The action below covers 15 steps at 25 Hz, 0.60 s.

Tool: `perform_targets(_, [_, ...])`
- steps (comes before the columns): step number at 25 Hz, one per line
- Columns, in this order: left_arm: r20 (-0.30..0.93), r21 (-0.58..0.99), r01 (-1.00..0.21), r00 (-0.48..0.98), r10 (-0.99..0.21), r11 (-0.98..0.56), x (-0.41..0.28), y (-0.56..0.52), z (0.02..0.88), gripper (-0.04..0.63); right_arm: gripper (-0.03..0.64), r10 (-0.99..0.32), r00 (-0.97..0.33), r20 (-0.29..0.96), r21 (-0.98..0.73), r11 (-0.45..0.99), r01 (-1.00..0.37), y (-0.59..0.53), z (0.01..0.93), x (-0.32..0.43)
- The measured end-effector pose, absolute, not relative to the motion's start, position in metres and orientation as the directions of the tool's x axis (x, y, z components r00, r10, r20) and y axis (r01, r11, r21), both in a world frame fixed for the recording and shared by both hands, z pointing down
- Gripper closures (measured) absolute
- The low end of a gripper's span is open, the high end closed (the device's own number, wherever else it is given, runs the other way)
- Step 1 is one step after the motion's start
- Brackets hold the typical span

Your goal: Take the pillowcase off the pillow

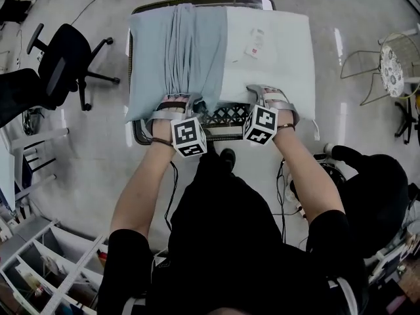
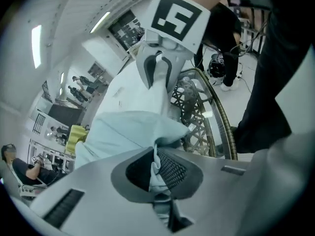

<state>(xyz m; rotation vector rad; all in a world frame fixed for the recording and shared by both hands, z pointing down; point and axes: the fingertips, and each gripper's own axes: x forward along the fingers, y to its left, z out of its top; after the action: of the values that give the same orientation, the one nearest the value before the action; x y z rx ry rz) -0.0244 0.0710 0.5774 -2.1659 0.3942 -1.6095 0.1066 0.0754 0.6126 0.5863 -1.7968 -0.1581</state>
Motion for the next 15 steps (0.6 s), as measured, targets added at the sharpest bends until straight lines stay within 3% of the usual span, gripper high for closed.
perform_targets(8, [0.845,-0.447,-0.090,0.284,-0.453,-0.890,-0.060,0.070,0.555,0.586,0.472,-0.427,-0.253,0.868,0.349,0.888,-0.301,0.077,0.580,0.124])
perform_targets(14, [0.819,-0.359,-0.212,0.396,-0.416,-0.909,-0.048,0.084,0.538,0.581,0.472,-0.394,-0.244,0.886,0.299,0.888,-0.349,0.079,0.576,0.135])
perform_targets(15, [0.804,-0.364,-0.240,0.406,-0.434,-0.900,-0.048,0.086,0.535,0.554,0.472,-0.389,-0.240,0.890,0.290,0.886,-0.362,0.079,0.578,0.135])
